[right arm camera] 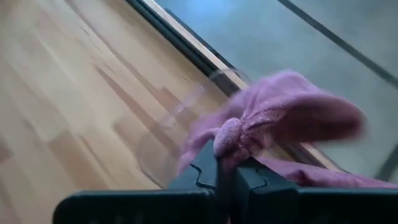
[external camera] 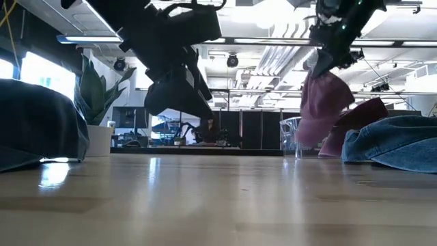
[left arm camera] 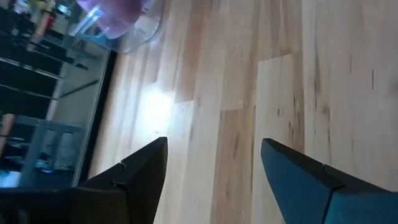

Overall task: Pick & Place hat
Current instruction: Put the red cap into the top transparent bin

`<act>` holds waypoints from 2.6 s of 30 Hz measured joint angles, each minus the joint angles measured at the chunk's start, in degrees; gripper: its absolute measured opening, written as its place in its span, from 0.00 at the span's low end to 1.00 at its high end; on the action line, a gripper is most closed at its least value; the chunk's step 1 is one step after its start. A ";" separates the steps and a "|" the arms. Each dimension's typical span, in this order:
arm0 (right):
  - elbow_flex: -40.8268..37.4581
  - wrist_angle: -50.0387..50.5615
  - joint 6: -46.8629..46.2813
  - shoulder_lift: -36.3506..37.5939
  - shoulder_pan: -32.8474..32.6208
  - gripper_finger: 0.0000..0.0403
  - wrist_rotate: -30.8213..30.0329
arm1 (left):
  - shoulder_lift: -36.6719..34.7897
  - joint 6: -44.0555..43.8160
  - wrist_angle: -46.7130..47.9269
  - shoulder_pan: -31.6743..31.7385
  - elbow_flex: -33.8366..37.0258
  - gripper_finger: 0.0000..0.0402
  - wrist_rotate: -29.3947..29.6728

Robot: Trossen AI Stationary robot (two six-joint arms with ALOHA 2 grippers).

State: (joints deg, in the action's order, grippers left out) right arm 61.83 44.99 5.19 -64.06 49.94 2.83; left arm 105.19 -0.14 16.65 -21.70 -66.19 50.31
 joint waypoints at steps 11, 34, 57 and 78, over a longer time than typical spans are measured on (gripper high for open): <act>-2.81 1.32 3.84 -2.77 4.98 0.02 -7.02 | 0.04 -0.15 -0.07 0.36 0.00 0.63 -2.87; -2.63 4.64 4.85 1.57 4.43 0.44 -17.73 | 0.04 -0.15 -0.07 0.38 0.00 0.63 -2.83; -8.38 10.82 3.41 -13.25 -5.03 0.01 -26.53 | 0.07 0.14 -0.20 0.38 -0.02 0.63 -3.27; 0.47 -0.84 0.14 -10.16 -2.27 0.00 -14.42 | 0.07 0.31 -0.22 0.38 -0.02 0.63 -3.33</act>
State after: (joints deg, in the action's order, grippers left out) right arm 62.30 44.15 5.33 -74.22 47.67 -11.59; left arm 105.25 0.16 16.43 -21.32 -66.22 46.98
